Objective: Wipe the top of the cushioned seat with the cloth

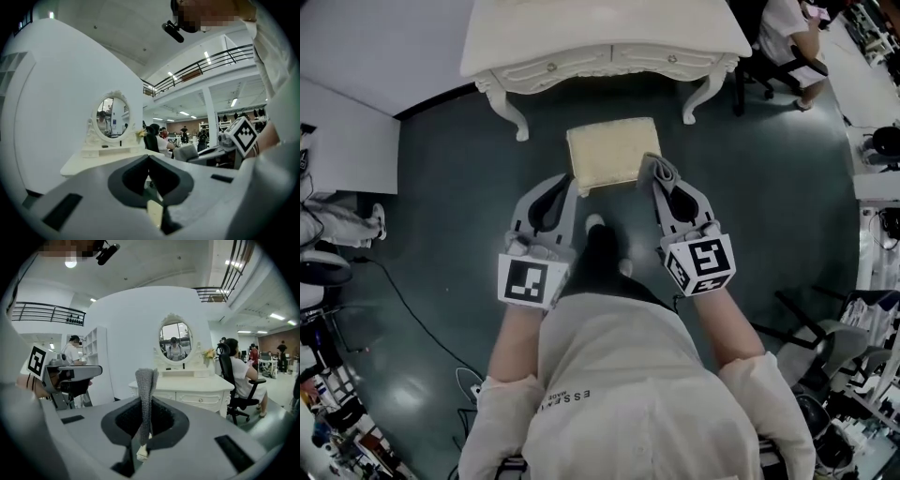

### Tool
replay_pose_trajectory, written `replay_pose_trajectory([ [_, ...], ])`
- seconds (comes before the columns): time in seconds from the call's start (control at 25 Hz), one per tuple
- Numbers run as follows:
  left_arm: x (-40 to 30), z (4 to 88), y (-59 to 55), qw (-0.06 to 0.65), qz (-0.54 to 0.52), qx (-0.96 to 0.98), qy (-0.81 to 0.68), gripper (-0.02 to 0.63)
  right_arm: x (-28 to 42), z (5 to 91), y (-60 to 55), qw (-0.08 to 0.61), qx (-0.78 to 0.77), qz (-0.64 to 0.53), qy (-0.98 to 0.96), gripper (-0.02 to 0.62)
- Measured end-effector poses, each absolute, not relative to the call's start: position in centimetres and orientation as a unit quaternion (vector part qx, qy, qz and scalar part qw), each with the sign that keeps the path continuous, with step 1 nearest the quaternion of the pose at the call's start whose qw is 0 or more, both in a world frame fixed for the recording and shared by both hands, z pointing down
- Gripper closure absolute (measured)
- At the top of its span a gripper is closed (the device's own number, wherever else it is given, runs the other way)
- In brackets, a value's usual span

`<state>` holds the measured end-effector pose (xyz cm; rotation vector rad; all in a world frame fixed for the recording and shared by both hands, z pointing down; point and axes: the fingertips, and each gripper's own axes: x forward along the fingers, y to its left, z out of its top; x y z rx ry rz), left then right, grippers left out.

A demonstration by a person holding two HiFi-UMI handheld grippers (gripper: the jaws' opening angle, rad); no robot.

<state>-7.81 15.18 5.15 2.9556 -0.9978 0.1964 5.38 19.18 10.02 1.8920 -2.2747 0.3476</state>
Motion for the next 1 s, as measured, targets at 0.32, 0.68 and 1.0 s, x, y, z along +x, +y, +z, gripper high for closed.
replay_pose_trajectory([
  [0.32, -6.3, 10.1, 5.1, 0.035, 0.056, 0.945, -0.322, 0.604, 5.4, 17.1, 8.1, 0.127, 0.596, 0.175, -0.773, 0.566],
  [0.68, -7.0, 19.9, -5.7, 0.046, 0.065, 0.936, -0.344, 0.604, 3.5, 32.2, -2.6, 0.201, 0.545, 0.264, -0.77, 0.566],
  [1.0, -9.4, 29.7, -10.6, 0.063, 0.08, 0.927, -0.361, 0.604, -0.2, 43.6, -9.1, 0.234, 0.503, 0.311, -0.771, 0.566],
])
